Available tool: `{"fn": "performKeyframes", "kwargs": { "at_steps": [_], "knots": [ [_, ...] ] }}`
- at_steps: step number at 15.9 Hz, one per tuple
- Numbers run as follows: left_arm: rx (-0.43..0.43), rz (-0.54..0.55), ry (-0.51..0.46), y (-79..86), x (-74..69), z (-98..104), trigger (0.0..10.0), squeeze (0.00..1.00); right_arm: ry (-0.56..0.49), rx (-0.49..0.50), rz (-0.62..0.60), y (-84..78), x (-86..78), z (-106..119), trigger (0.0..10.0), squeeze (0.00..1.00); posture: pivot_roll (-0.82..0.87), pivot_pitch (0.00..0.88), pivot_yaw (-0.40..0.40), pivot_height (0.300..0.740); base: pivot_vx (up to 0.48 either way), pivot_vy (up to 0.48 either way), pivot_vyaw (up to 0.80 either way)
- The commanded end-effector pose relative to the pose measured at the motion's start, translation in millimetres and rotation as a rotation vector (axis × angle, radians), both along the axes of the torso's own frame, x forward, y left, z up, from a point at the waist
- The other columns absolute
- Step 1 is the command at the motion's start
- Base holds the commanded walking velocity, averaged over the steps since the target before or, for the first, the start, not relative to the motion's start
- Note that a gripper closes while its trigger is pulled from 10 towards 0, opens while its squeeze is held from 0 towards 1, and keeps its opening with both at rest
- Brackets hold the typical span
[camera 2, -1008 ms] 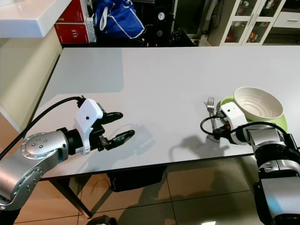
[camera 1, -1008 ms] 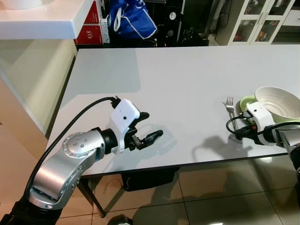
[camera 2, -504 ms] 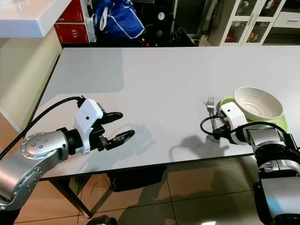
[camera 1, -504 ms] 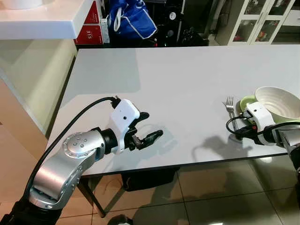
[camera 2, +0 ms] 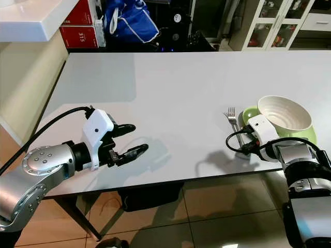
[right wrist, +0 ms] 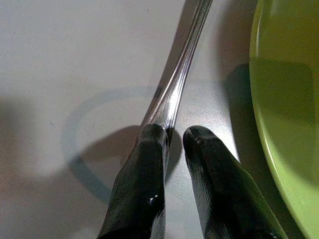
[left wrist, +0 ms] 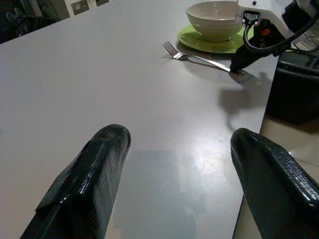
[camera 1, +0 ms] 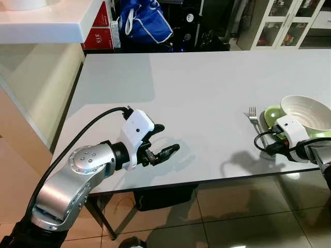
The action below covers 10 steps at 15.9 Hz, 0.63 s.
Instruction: Setting the table
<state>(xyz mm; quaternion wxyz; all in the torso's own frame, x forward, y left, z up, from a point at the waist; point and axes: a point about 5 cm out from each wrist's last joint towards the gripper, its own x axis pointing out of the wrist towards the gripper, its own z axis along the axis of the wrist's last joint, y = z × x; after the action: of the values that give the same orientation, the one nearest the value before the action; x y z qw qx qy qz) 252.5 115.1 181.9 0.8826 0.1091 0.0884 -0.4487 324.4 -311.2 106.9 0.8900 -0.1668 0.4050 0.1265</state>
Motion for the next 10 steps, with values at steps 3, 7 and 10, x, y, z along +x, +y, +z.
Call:
{"fn": "performKeyframes", "kwargs": {
  "at_steps": [3, 7, 10],
  "knots": [
    [0.008, -0.027, -0.022, -2.7, -0.8, 6.3, 10.0, 0.00, -0.012, -0.020, -0.009, -5.8, -0.1, 4.0, 10.0, 0.00, 0.07, 0.000, -0.017, 0.740, 0.000, 0.000, 0.00],
    [0.013, -0.005, -0.036, 2.4, 2.0, 8.4, 10.0, 0.00, -0.091, -0.009, 0.017, -5.1, 9.5, 25.7, 10.0, 0.00, 0.07, 0.000, -0.017, 0.740, 0.000, 0.000, 0.00],
    [0.003, 0.034, -0.057, 9.9, 5.4, 13.8, 10.0, 0.00, -0.200, -0.018, 0.074, -2.4, 20.2, 62.8, 10.0, 0.00, 0.07, 0.000, -0.017, 0.740, 0.000, 0.000, 0.00]
  ]
}}
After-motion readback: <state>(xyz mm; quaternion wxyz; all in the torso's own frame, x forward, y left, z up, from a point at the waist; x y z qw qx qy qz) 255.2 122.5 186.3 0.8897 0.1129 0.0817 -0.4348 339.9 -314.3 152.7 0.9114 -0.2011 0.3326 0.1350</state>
